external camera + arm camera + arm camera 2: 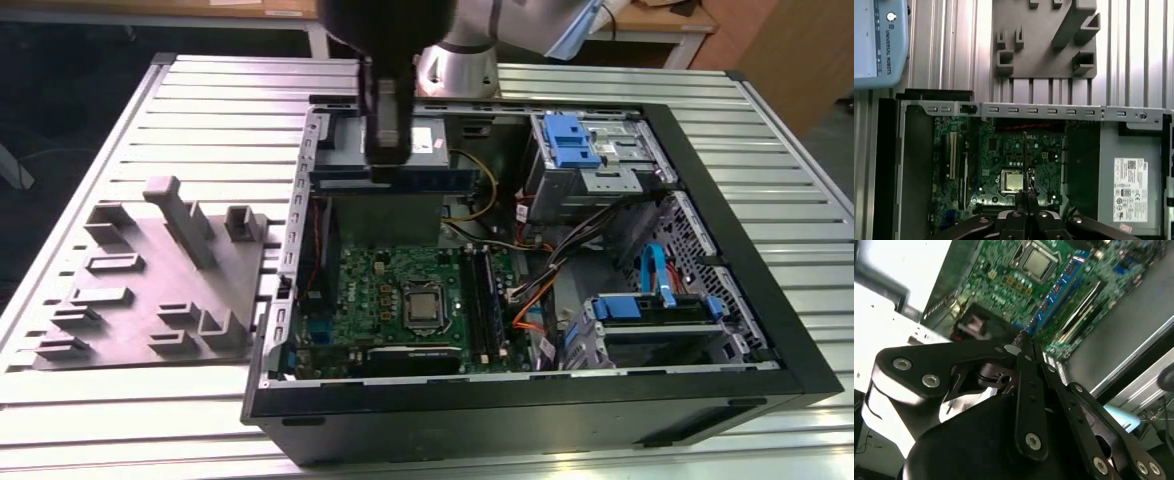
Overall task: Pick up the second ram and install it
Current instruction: 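Pick up the second ram and move it above second insertion slot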
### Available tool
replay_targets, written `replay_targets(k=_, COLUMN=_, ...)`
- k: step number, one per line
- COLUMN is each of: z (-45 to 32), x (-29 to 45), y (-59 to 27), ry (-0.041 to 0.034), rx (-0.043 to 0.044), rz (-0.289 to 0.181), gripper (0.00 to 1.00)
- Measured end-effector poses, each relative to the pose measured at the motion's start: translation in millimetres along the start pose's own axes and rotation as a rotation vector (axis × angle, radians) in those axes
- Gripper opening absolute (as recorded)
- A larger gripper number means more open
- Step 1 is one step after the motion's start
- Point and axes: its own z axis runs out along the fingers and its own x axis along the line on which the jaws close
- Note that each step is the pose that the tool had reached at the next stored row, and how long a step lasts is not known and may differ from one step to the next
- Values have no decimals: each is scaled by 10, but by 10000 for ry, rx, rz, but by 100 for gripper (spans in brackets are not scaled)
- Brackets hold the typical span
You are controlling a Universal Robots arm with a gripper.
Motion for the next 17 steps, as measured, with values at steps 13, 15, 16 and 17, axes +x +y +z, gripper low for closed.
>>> replay_targets(k=13, z=-6, x=7, y=-383, ry=-1, rx=-27, rz=2, gripper=12)
replay_targets(k=15, z=-5, x=6, y=-384, ry=-3, rx=-26, rz=1, gripper=12)
replay_targets(k=16, z=-3, x=6, y=-385, ry=-8, rx=-26, rz=1, gripper=12)
replay_targets(k=17, z=0, x=1, y=-386, ry=-11, rx=-26, rz=0, gripper=12)
